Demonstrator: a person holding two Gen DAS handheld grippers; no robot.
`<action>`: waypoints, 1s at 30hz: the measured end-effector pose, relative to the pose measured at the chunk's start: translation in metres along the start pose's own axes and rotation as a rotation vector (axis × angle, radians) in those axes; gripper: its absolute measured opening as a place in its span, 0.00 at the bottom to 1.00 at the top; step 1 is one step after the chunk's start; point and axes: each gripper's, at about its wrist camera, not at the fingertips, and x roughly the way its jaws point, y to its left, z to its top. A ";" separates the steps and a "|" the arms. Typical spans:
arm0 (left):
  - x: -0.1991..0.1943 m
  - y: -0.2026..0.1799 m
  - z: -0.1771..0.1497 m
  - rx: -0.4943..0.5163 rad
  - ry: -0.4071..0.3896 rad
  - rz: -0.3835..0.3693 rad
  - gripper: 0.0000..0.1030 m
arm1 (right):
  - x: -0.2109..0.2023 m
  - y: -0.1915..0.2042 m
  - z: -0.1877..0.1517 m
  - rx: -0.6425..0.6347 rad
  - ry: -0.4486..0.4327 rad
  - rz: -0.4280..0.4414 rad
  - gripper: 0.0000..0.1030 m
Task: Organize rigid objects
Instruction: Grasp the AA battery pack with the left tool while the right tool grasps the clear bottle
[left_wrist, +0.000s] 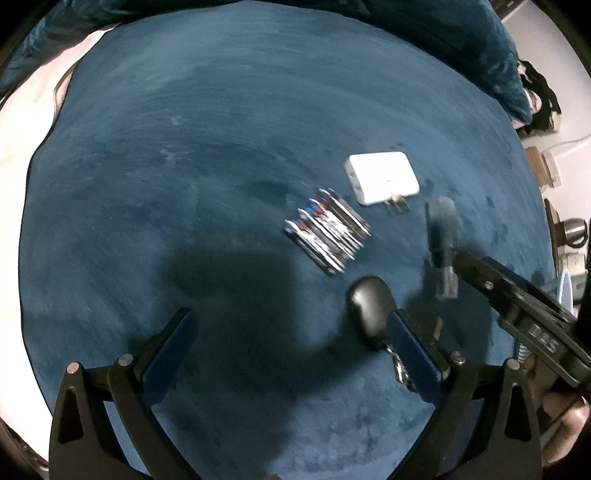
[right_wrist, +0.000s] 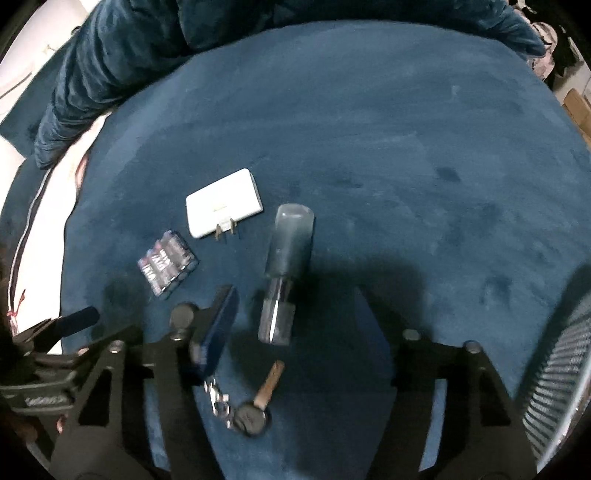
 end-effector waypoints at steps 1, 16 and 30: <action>0.001 0.002 0.002 -0.005 -0.001 0.002 0.99 | 0.005 0.000 0.001 0.006 0.008 0.001 0.54; 0.027 -0.032 0.029 0.165 -0.019 0.033 0.99 | 0.016 -0.013 0.002 0.007 0.033 0.013 0.28; 0.034 -0.037 0.037 0.143 -0.002 0.044 0.58 | 0.022 -0.011 0.004 0.031 0.056 0.017 0.28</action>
